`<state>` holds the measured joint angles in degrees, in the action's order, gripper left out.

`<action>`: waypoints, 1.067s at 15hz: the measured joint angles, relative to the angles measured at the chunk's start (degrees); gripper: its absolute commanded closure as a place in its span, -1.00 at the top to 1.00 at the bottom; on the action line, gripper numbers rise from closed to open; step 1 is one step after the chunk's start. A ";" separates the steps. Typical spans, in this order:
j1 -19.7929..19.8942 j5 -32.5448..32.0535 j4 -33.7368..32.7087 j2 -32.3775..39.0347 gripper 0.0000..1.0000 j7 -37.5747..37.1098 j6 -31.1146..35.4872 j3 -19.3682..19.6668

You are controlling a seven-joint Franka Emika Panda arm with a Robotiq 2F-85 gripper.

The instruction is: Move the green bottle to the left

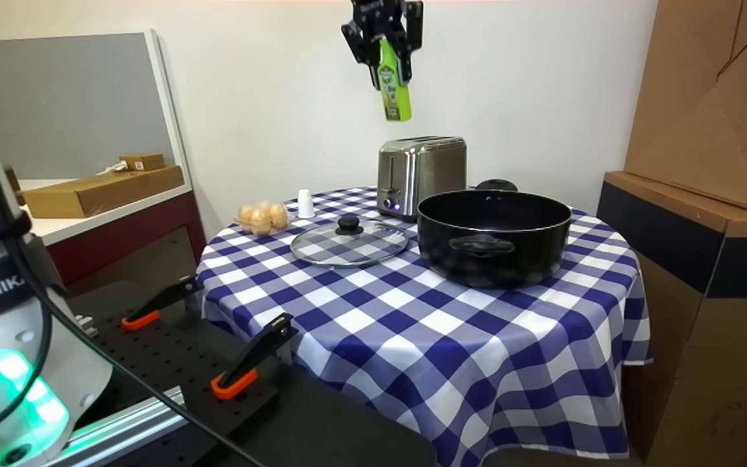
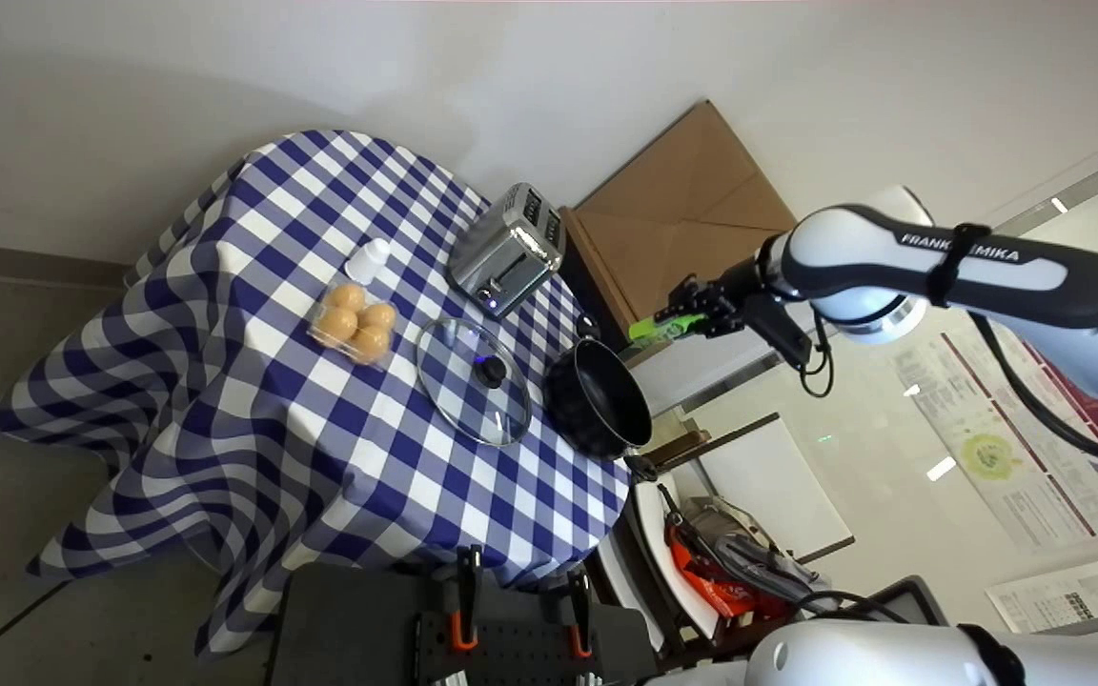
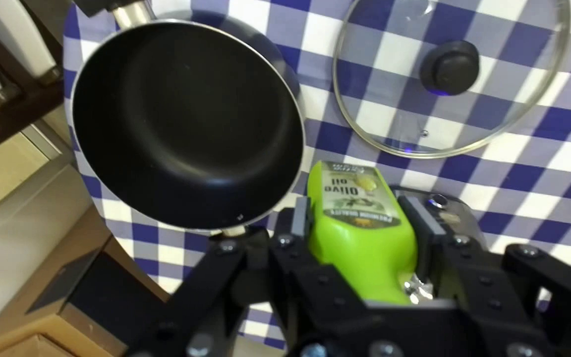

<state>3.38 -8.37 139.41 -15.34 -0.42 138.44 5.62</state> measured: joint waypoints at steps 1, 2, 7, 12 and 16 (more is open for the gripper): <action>-0.94 1.18 -3.25 0.08 -0.58 0.70 -3.11 -0.84; -1.66 1.94 -6.47 0.61 -0.58 1.13 -5.90 -1.59; -3.38 2.01 -22.72 9.64 -0.58 2.94 -16.28 -4.66; -4.24 -0.24 -36.73 21.70 -0.58 6.50 -23.52 -6.74; -6.11 -3.68 -41.31 26.94 -0.58 8.70 -25.72 -8.36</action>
<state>-2.72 -12.05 98.09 11.60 8.29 112.72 -2.74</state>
